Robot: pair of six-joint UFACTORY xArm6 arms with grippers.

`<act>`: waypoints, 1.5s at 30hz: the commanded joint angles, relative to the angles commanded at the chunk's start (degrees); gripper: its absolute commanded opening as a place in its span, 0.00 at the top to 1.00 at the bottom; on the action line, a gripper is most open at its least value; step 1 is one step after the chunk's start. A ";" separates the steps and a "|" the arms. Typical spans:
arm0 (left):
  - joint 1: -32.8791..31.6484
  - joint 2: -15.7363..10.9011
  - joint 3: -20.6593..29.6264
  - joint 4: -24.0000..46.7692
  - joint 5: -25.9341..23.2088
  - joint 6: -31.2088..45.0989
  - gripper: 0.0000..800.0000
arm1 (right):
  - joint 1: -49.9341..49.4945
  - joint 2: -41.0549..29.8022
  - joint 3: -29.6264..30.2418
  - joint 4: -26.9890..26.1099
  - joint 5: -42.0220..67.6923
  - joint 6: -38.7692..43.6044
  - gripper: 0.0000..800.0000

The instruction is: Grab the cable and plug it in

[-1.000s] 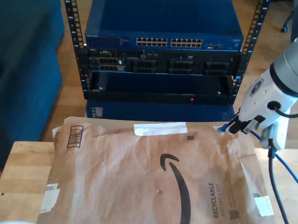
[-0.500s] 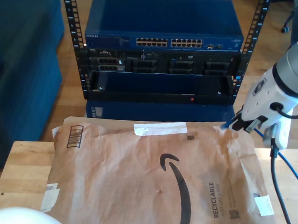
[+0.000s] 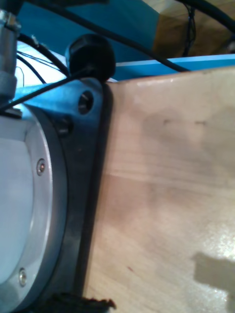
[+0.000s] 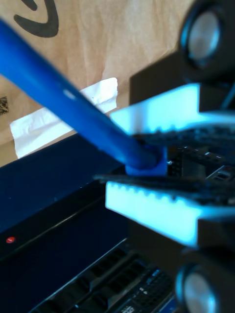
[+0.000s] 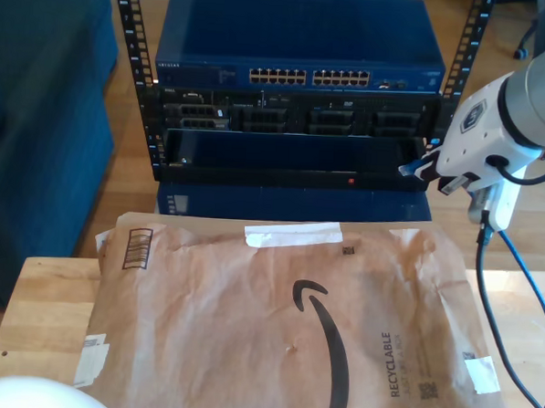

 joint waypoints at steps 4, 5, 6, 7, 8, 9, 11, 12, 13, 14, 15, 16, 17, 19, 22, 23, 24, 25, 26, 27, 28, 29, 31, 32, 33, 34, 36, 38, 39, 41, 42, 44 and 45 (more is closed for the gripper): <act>0.00 0.00 0.00 0.00 0.00 0.00 0.00 | 0.09 0.88 3.43 -5.36 -5.89 -0.09 1.00; 0.00 0.00 0.00 0.00 0.00 -0.09 0.00 | 0.18 1.41 4.84 -6.42 -8.70 -0.09 1.00; 0.00 0.00 -0.09 0.00 0.00 0.00 0.00 | 0.35 1.58 6.07 -7.56 -11.69 -0.18 1.00; 0.00 0.00 0.00 0.00 0.00 -0.09 0.00 | 0.70 1.67 7.03 -8.44 -13.80 -0.09 1.00; 0.00 0.00 0.00 0.00 0.00 0.00 0.00 | 1.32 1.76 7.82 -9.41 -15.21 -0.09 1.00; 0.00 0.00 0.00 0.00 0.00 -0.09 0.00 | 1.49 2.37 7.74 -10.29 -16.53 0.09 1.00; 0.00 0.00 -0.09 0.00 0.00 -0.09 0.00 | 1.32 4.48 6.68 -11.43 -19.96 0.18 1.00; 0.00 0.00 0.00 0.00 0.00 -0.09 0.00 | 1.32 5.01 6.95 -11.96 -23.03 0.18 1.00; 0.00 0.00 0.00 0.00 0.00 0.00 0.00 | 1.41 5.63 7.30 -12.66 -26.90 0.18 1.00; 0.00 0.00 0.00 0.00 0.00 -0.09 0.00 | 1.32 6.68 7.91 -13.27 -30.95 0.18 1.00; 0.00 0.00 -0.09 0.00 0.00 0.00 0.00 | 1.41 7.56 8.09 -13.45 -34.29 0.00 1.00; 0.00 0.00 0.00 0.00 0.00 -0.09 0.00 | 1.41 8.00 8.09 -13.63 -36.13 0.00 1.00; 0.00 0.00 0.00 0.00 0.00 -0.09 0.00 | 1.49 8.35 8.00 -13.71 -36.84 -0.18 1.00; 0.00 0.00 0.00 0.00 0.00 -0.09 0.00 | 1.49 8.97 7.74 -15.30 -37.19 0.00 1.00; 0.00 0.00 0.00 0.00 0.00 -0.09 0.00 | 1.49 9.05 7.91 -15.74 -39.21 0.00 1.00; 0.00 0.00 0.00 0.00 0.00 -0.09 0.00 | 1.49 9.05 8.00 -15.74 -40.09 0.00 1.00; 0.00 0.00 0.00 0.00 0.00 -0.09 0.00 | 1.49 9.05 8.00 -15.65 -40.70 0.00 1.00; 0.00 0.00 -0.09 0.00 0.00 -0.09 0.00 | 1.49 9.05 8.18 -15.65 -41.32 0.09 1.00; 0.00 0.00 -0.09 0.00 0.00 -0.09 0.00 | 1.49 9.14 8.35 -15.74 -41.67 0.00 1.00; 0.00 0.00 0.00 0.00 0.00 -0.09 0.00 | 1.49 9.14 8.62 -15.82 -41.76 -0.09 1.00; 0.00 0.00 0.00 0.00 0.00 0.00 0.00 | 1.41 9.14 8.88 -15.82 -41.76 -0.18 1.00; 0.00 0.00 0.00 0.00 0.00 -0.09 0.00 | 1.41 9.14 8.97 -15.82 -41.76 -0.18 1.00; 0.00 0.00 0.00 0.00 0.00 0.00 0.00 | 1.32 8.88 9.05 -15.82 -41.76 -0.26 1.00; 0.00 0.00 0.00 0.00 0.00 0.00 0.00 | 1.41 8.79 8.97 -16.00 -41.76 -0.26 1.00; 0.00 0.00 -0.09 0.00 0.00 -0.09 0.00 | 1.49 8.79 8.97 -16.53 -41.76 -0.26 1.00; 0.00 0.00 0.00 0.00 0.00 -0.09 0.00 | 1.76 8.79 8.88 -17.14 -41.76 -0.26 1.00; 0.00 0.00 0.00 0.00 0.00 0.00 0.00 | 2.11 8.88 8.35 -18.20 -41.85 -0.26 1.00; 0.00 0.00 0.00 0.00 0.00 0.00 0.00 | 2.29 9.05 8.35 -19.16 -41.85 -0.26 1.00; 0.00 0.00 0.00 0.00 0.00 -0.09 0.00 | 2.46 9.05 8.44 -19.25 -41.85 -0.09 1.00; 0.00 0.00 0.00 0.00 0.00 -0.09 0.00 | 3.96 9.23 8.35 -19.34 -42.37 0.00 1.00; 0.00 0.00 -0.09 0.00 0.00 -0.09 0.00 | 4.22 9.58 8.44 -19.43 -43.25 0.00 1.00; 0.00 0.00 0.00 0.00 0.00 0.00 0.00 | 4.31 9.76 9.05 -21.10 -44.57 -0.09 1.00; 0.00 0.00 0.00 0.00 0.00 -0.09 0.00 | 4.40 9.85 9.58 -22.51 -44.75 0.00 1.00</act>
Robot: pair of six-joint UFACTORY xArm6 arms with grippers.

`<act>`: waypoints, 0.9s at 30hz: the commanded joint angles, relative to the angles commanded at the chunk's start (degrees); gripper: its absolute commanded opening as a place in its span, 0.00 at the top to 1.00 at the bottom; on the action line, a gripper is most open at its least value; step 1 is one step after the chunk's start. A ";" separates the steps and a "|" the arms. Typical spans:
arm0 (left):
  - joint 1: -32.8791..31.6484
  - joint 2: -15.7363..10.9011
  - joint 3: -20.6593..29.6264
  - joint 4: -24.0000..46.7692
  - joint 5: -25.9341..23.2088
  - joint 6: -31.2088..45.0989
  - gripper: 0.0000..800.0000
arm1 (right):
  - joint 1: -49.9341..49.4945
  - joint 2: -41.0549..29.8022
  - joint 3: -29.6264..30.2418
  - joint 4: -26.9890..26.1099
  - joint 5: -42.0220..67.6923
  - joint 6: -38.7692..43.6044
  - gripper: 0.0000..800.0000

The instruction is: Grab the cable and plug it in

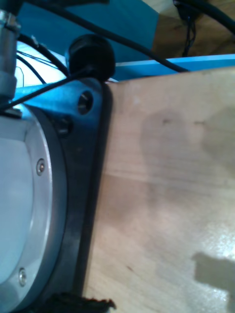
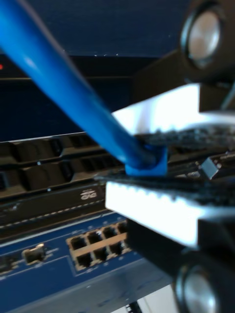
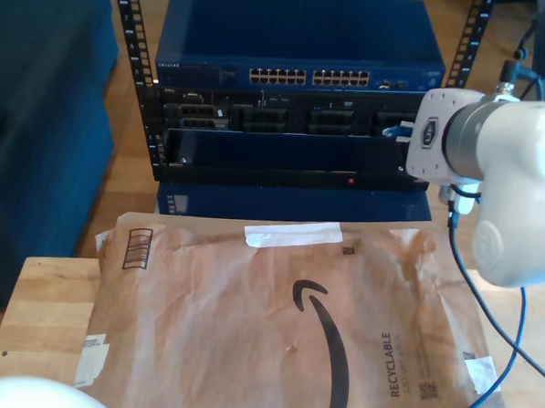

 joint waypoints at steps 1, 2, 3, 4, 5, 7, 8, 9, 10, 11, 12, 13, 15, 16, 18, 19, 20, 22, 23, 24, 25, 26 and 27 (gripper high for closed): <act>0.00 0.00 0.00 0.00 0.00 0.00 0.00 | -0.09 0.00 0.35 -0.70 0.00 0.00 1.00; 0.00 0.00 0.00 0.00 0.00 0.00 0.00 | -0.18 0.26 0.09 -0.70 0.18 -0.09 1.00; 0.00 0.00 -0.09 0.00 0.00 0.00 0.00 | -0.35 0.79 -0.26 -0.62 0.35 0.00 1.00; 0.00 0.00 0.00 0.00 0.00 0.09 0.00 | -0.53 1.76 -0.79 -0.62 0.44 0.00 1.00; 0.00 0.00 0.00 0.00 0.00 0.00 0.00 | -0.62 2.64 -1.67 -0.70 0.53 -0.09 1.00; 0.00 0.00 -0.09 0.00 0.00 0.00 0.00 | -0.62 3.25 -2.46 -0.88 0.62 -0.18 1.00; 0.00 0.00 0.00 0.00 0.00 0.09 0.00 | -0.53 3.34 -2.64 -0.79 0.44 -0.09 1.00; 0.00 0.00 0.00 0.00 0.00 0.00 0.00 | -0.53 3.96 -3.16 -0.79 0.18 0.00 1.00; 0.00 0.00 0.00 0.00 0.00 0.00 0.00 | -0.62 5.19 -4.31 -0.79 0.18 0.09 1.00; 0.00 0.00 0.00 0.00 0.00 0.00 0.00 | -0.62 6.07 -5.45 -0.88 0.00 0.18 1.00; 0.00 0.00 0.00 0.00 0.00 0.00 0.00 | -0.53 6.33 -5.80 -0.88 -0.70 0.26 1.00; 0.00 0.00 0.00 0.00 0.00 0.00 0.00 | -0.44 6.33 -5.45 -0.79 -2.55 0.26 1.00; 0.00 0.00 0.00 0.00 0.00 0.09 0.00 | -0.18 6.33 -3.78 -0.70 -7.74 0.18 1.00; 0.00 0.00 -0.09 0.00 0.00 0.00 0.00 | -0.09 6.33 -2.81 -0.62 -10.11 0.18 1.00; 0.00 0.00 0.00 0.00 0.00 0.00 0.00 | -0.09 7.12 -1.67 -0.62 -15.38 0.18 1.00; 0.00 0.00 0.00 0.00 0.00 0.00 0.00 | -0.09 7.65 -1.23 -0.62 -18.29 0.09 1.00; 0.00 0.00 -0.09 0.00 0.00 0.00 0.00 | 0.00 7.65 0.18 -0.62 -20.92 0.00 1.00; 0.00 0.00 0.00 0.00 0.00 0.00 0.00 | 0.53 7.91 1.41 -0.53 -26.02 0.00 1.00; 0.00 0.00 0.00 0.00 0.00 0.00 0.00 | 0.70 8.26 1.76 -0.53 -28.31 -0.09 1.00; 0.00 0.00 0.00 0.00 0.00 0.00 0.00 | 0.70 8.97 2.02 -0.53 -30.33 -0.18 1.00; 0.00 0.00 0.00 0.00 0.00 0.09 0.00 | 0.70 10.20 2.37 -0.53 -33.05 -0.26 1.00; 0.00 0.00 0.00 0.00 0.00 0.00 0.00 | 0.70 11.43 2.37 -0.62 -36.57 -0.44 1.00; 0.00 0.00 0.00 0.00 0.00 0.09 0.00 | 0.70 13.01 2.11 -0.62 -39.56 -0.97 1.00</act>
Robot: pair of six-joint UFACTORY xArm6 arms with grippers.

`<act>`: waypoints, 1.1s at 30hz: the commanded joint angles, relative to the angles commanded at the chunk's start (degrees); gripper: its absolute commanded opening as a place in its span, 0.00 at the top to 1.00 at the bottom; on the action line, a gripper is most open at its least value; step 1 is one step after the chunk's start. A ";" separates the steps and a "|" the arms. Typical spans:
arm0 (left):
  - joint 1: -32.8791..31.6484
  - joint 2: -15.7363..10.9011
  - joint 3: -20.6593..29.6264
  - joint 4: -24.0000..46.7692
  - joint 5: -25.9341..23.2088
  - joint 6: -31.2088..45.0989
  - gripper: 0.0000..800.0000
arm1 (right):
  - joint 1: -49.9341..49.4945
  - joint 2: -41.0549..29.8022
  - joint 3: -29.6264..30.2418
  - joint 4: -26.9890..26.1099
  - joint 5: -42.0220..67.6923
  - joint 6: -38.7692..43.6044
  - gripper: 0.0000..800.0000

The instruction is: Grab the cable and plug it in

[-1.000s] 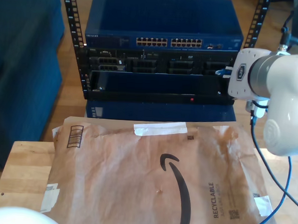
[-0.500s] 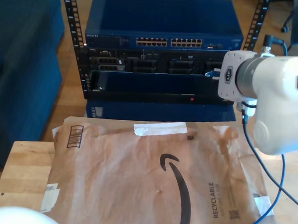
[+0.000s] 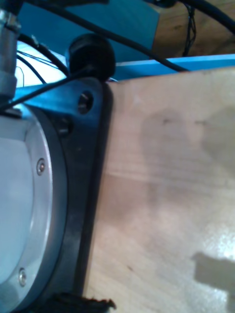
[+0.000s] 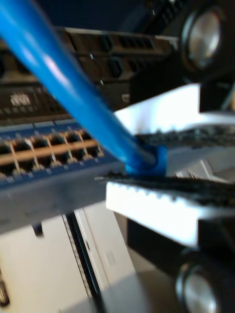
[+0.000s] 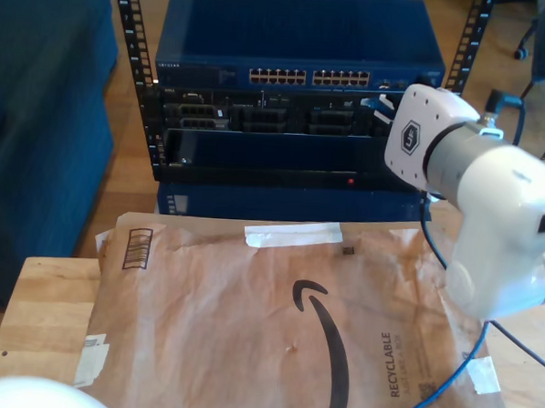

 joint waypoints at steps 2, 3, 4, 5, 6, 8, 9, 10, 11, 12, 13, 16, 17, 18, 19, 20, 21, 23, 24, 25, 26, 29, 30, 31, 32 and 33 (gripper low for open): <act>0.00 0.00 0.00 0.00 0.00 0.00 0.00 | -0.09 1.85 -0.18 0.09 -2.73 -1.67 1.00; 0.00 0.00 0.00 0.00 0.00 -0.09 0.00 | 0.00 2.29 -0.44 0.18 -4.40 -1.67 1.00; 0.00 0.00 0.00 0.00 0.00 0.00 0.00 | 0.00 3.34 -0.97 0.26 -6.86 -1.49 1.00; 0.00 0.00 0.00 0.00 0.00 -0.09 0.00 | -0.09 5.01 -1.23 0.18 -9.32 -1.41 1.00; 0.00 0.00 0.00 0.00 0.00 0.00 0.00 | -0.18 6.42 -1.58 0.35 -11.16 -1.41 1.00; 0.00 0.00 0.00 0.00 0.00 0.00 0.00 | 0.00 7.65 -3.08 0.18 -12.40 -1.41 1.00; 0.00 0.00 -0.09 0.00 0.00 -0.09 0.00 | 0.00 8.09 -3.25 0.00 -12.40 -1.32 1.00; 0.00 0.00 0.00 0.00 0.00 -0.09 0.00 | 0.00 8.62 -3.60 0.00 -12.40 -1.32 1.00; 0.00 0.00 0.00 0.00 0.00 -0.09 0.00 | 0.00 8.79 -3.87 0.00 -12.48 -1.23 1.00; 0.00 0.00 0.00 0.00 0.00 0.00 0.00 | 0.00 8.88 -4.48 0.00 -12.48 -1.32 1.00; 0.00 0.00 -0.09 0.00 0.00 -0.09 0.00 | 0.00 9.49 -4.75 0.00 -12.48 -1.41 1.00; 0.00 0.00 -0.09 0.00 0.00 0.00 0.00 | 0.00 10.02 -4.84 -0.09 -12.57 -1.49 1.00; 0.00 0.00 0.00 0.00 0.00 -0.09 0.00 | 0.09 10.11 -4.66 -0.09 -12.57 -1.67 1.00; 0.00 0.00 0.00 0.00 0.00 0.00 0.00 | 0.18 10.20 -4.57 -0.09 -12.57 -1.76 1.00; 0.00 0.00 0.00 0.00 0.00 0.00 0.00 | 0.44 10.90 -4.48 -0.09 -12.92 -1.85 1.00; 0.00 0.00 0.00 0.00 0.00 -0.09 0.00 | 0.62 11.96 -4.48 0.00 -13.89 -1.85 1.00; 0.00 0.00 0.00 0.00 0.00 -0.09 0.00 | 0.97 12.92 -4.22 0.00 -14.86 -1.85 1.00; 0.00 0.00 0.00 0.00 0.00 0.00 0.00 | 1.23 13.71 -3.96 0.18 -16.09 -2.73 1.00; 0.00 0.00 0.00 0.00 0.00 -0.09 0.00 | 1.32 14.42 -4.04 0.35 -17.32 -3.25 1.00; 0.00 0.00 0.00 0.00 0.00 -0.09 0.00 | 1.23 15.65 -4.48 0.97 -19.08 -3.78 1.00; 0.00 0.00 0.00 0.00 0.00 -0.09 0.00 | 1.23 16.70 -4.66 1.58 -21.19 -4.48 1.00; 0.00 0.00 0.00 0.00 0.00 0.00 0.00 | 1.14 17.32 -4.66 2.55 -24.97 -6.42 1.00; 0.00 0.00 0.00 0.00 0.00 -0.09 0.00 | 1.14 17.23 -4.66 3.34 -25.67 -6.51 1.00; 0.00 0.00 0.00 0.00 0.00 0.00 0.00 | 1.23 17.23 -4.66 4.84 -26.64 -6.59 1.00; 0.00 0.00 0.00 0.00 0.00 -0.09 0.00 | 1.32 17.14 -4.75 6.68 -27.52 -7.47 1.00; 0.00 0.00 0.00 0.00 0.00 -0.09 0.00 | 1.41 17.23 -4.92 8.53 -28.57 -9.49 1.00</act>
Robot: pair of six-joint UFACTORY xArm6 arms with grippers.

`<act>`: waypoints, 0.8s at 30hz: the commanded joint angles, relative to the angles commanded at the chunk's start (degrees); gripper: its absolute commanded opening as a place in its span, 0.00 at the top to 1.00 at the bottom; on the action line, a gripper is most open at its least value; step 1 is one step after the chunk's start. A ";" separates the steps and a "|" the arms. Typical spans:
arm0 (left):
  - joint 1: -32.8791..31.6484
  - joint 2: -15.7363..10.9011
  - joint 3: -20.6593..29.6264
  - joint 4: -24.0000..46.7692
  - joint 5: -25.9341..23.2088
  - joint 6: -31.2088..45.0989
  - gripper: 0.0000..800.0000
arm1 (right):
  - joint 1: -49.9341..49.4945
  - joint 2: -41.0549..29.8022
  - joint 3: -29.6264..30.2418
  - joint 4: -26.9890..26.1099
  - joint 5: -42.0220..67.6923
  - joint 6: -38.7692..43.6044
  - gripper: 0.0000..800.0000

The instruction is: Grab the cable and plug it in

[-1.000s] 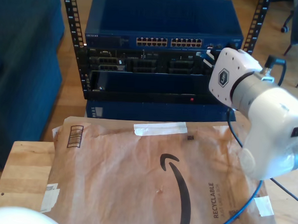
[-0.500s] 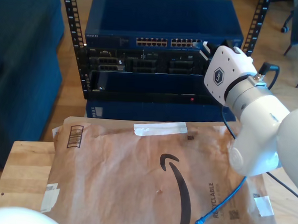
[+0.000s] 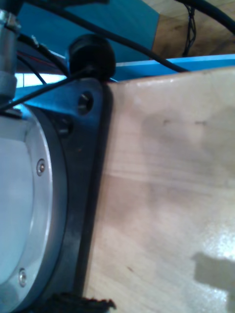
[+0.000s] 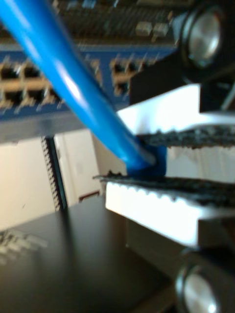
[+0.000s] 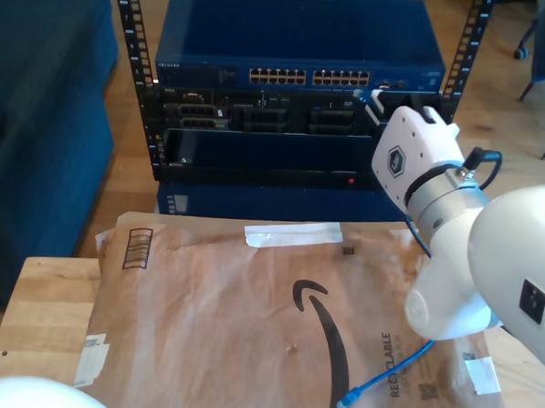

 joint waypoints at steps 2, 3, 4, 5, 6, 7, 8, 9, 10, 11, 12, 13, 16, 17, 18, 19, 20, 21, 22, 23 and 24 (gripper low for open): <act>0.00 0.00 0.00 0.00 0.00 0.09 0.00 | 1.23 0.97 -1.76 4.22 -1.32 -5.10 1.00; 0.00 0.00 0.00 0.00 0.00 0.00 0.00 | 2.20 2.37 -2.99 6.33 -1.49 -6.77 1.00; 0.00 0.00 0.00 0.00 0.00 0.00 0.00 | 3.52 3.87 -4.57 8.00 -1.58 -7.82 1.00; 0.00 0.00 0.00 0.00 0.00 0.09 0.00 | 4.66 4.84 -6.07 9.49 -1.49 -8.62 1.00; 0.00 0.00 0.00 0.00 0.00 0.00 0.00 | 5.45 5.71 -6.95 10.55 -1.49 -9.23 1.00; 0.00 0.00 0.00 0.00 0.00 0.00 0.00 | 5.63 6.33 -7.47 11.34 -1.58 -10.20 1.00; 0.00 0.00 0.00 0.00 0.00 0.00 0.00 | 5.89 7.21 -8.53 11.96 -1.58 -11.08 1.00; 0.00 0.00 0.00 0.00 0.00 0.00 0.00 | 6.77 8.26 -9.76 13.10 -1.67 -11.78 1.00; 0.00 0.00 -0.09 0.00 0.00 0.09 0.00 | 7.91 9.05 -10.46 15.47 -1.67 -12.66 1.00; 0.00 0.00 0.00 0.00 0.00 0.00 0.00 | 8.62 9.49 -11.08 18.11 -1.67 -13.80 1.00; 0.00 0.00 0.00 0.00 0.00 0.00 0.00 | 8.97 9.85 -11.69 20.22 -1.67 -15.30 1.00; 0.00 0.00 0.00 0.00 0.00 0.00 0.00 | 9.23 10.29 -12.22 21.54 -1.67 -16.97 1.00; 0.00 0.00 -0.09 0.00 0.00 0.00 0.00 | 10.29 11.34 -13.27 23.56 -1.67 -18.29 1.00; 0.00 0.00 0.00 0.00 0.00 0.09 0.00 | 10.99 12.40 -13.63 25.14 -1.67 -18.37 1.00; 0.00 0.00 0.00 0.00 0.00 0.00 0.00 | 11.87 13.45 -14.42 26.64 -1.76 -18.81 1.00; 0.00 0.00 0.00 0.00 0.00 0.00 0.00 | 12.57 14.51 -15.65 27.87 -1.85 -19.69 1.00; 0.00 0.00 0.00 0.00 0.00 0.09 0.00 | 12.84 15.82 -17.05 29.19 -2.29 -21.10 1.00; 0.00 0.00 0.00 0.00 0.00 0.00 0.00 | 12.92 17.05 -18.55 30.86 -3.08 -22.77 1.00; 0.00 0.00 0.00 0.00 0.00 0.00 0.00 | 13.01 18.29 -20.31 32.53 -3.87 -24.00 1.00; 0.00 0.00 0.00 0.00 0.00 0.09 0.00 | 13.10 19.60 -22.33 34.11 -4.75 -24.53 1.00; 0.00 0.00 0.00 0.00 0.00 0.00 0.00 | 13.54 21.01 -24.44 35.16 -5.10 -24.88 1.00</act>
